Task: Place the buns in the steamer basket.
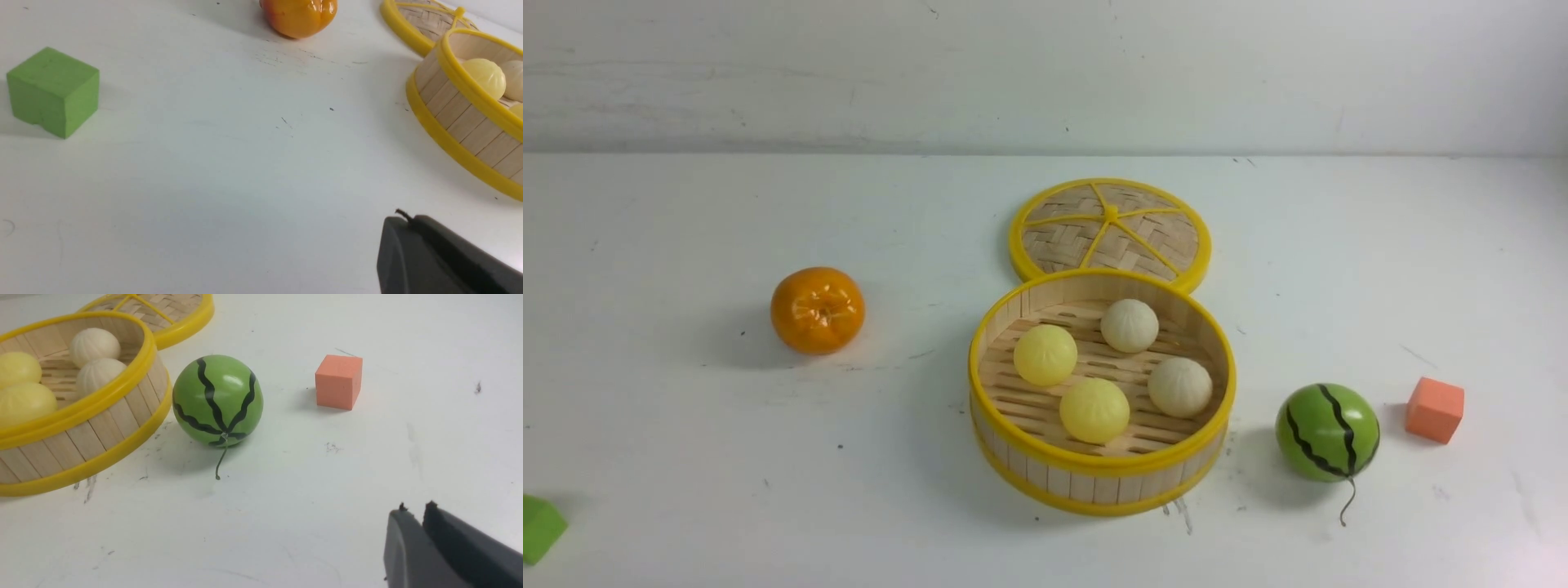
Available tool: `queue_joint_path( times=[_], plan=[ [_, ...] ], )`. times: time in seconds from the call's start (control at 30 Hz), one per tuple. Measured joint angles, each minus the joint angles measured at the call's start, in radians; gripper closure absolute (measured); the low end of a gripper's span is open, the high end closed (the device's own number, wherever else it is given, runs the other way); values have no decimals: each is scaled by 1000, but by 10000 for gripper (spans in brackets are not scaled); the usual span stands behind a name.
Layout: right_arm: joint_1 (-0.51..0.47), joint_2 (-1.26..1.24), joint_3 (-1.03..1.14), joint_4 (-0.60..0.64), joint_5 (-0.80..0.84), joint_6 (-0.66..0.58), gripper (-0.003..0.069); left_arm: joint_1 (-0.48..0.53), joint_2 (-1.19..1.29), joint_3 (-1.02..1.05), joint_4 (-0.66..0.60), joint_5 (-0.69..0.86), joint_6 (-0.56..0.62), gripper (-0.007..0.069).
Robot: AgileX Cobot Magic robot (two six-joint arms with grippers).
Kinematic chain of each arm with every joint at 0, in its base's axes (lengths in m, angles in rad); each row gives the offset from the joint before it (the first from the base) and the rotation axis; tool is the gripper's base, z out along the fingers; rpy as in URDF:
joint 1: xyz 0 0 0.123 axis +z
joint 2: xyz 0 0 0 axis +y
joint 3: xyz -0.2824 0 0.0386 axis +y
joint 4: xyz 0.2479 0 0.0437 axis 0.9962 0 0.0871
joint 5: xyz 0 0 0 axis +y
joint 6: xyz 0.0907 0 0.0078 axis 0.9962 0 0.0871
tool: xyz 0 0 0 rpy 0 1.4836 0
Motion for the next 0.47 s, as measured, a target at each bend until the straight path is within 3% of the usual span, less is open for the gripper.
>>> queue_joint_path(
  times=[0.47],
  plan=[
    [0,0,0,0,0,0,587,0,0,0,0,0,0,638]
  ],
)
